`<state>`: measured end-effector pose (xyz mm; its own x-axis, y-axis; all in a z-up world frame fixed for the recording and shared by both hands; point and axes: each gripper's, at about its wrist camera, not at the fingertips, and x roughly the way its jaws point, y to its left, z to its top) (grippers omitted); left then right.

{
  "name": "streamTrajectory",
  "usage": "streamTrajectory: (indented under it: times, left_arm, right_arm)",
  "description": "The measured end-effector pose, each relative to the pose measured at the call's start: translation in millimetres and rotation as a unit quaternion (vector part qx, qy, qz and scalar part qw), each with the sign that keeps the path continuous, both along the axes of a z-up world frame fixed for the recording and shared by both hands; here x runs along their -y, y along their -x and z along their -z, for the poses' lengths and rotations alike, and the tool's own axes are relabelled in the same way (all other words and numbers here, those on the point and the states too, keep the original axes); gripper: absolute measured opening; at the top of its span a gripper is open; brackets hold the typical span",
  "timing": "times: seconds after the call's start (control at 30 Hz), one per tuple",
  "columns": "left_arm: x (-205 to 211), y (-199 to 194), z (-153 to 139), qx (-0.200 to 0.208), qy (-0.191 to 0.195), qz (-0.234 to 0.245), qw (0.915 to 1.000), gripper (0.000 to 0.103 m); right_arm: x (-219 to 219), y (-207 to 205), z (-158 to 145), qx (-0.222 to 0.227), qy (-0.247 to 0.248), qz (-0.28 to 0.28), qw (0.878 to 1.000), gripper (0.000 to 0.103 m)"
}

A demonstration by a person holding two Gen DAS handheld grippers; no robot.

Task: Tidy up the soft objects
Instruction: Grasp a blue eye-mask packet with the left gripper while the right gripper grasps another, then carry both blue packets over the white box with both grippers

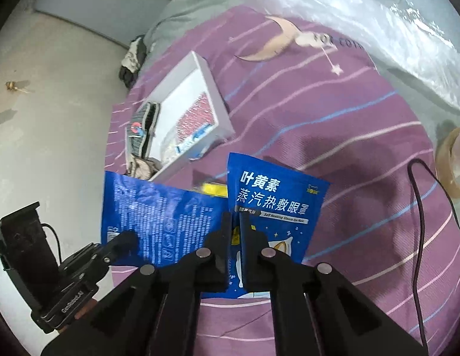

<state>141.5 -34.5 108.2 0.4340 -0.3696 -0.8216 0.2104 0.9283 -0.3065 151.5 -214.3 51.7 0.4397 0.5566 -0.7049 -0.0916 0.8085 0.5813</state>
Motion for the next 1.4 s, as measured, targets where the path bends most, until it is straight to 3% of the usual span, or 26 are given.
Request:
streamTrajectory:
  times: [0.13,0.73,1.07,1.2,1.4]
  left_arm:
    - [-10,1,-5,0.015,0.005,-0.013,0.9998,0.004]
    - [-25,-8,0,0.040,0.008,-0.035,0.9986,0.004]
    - [-56,-19,11,0.054,0.041,-0.058,0.9960,0.004]
    - [-72,-26,23,0.037,0.068,-0.072,0.9945,0.004]
    - [-80,-28,31,0.016,0.067,-0.083,0.9942,0.004]
  right_arm:
    - [-9,2,-13,0.027,-0.002,-0.002,1.000,0.003]
    - [-55,-19,-29,0.045,-0.002,-0.032,0.999,0.003]
    - [-83,-37,-34,0.049,0.029,-0.049,0.997,0.002]
    - [-97,-42,-31,0.045,0.038,-0.061,0.996,0.001]
    - [-91,-41,-28,0.045,0.054,-0.060,0.996,0.002]
